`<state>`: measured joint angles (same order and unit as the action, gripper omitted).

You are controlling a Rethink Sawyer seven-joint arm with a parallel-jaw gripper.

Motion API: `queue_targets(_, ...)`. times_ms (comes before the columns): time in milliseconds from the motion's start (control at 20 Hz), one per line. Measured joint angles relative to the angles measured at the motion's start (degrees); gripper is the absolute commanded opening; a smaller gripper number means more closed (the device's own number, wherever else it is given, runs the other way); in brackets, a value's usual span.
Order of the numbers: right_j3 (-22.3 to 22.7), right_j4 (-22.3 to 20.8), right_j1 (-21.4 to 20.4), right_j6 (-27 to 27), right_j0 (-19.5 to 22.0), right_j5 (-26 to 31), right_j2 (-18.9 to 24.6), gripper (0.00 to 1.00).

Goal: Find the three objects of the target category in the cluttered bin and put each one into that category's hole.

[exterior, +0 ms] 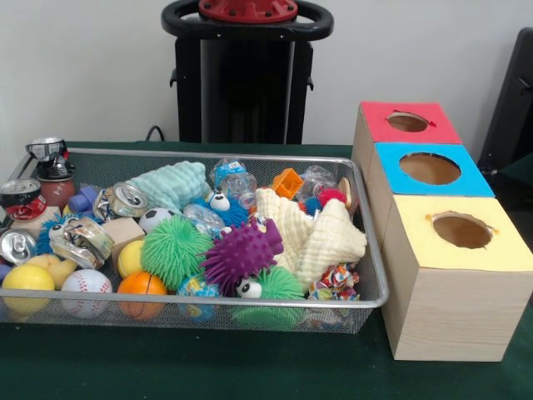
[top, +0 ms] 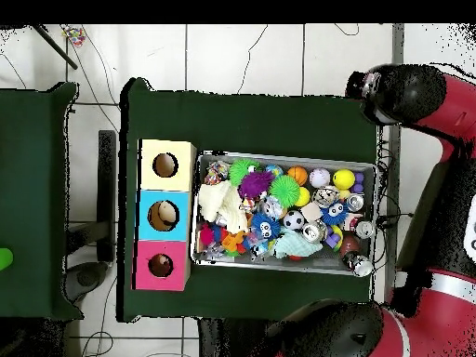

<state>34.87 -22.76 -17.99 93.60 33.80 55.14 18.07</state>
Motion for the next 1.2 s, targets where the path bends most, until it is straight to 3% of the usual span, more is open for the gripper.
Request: queue_targets(1200, 5.6, -0.4, -0.1, 0.0, -0.4, -5.2, -1.3, 1.0)
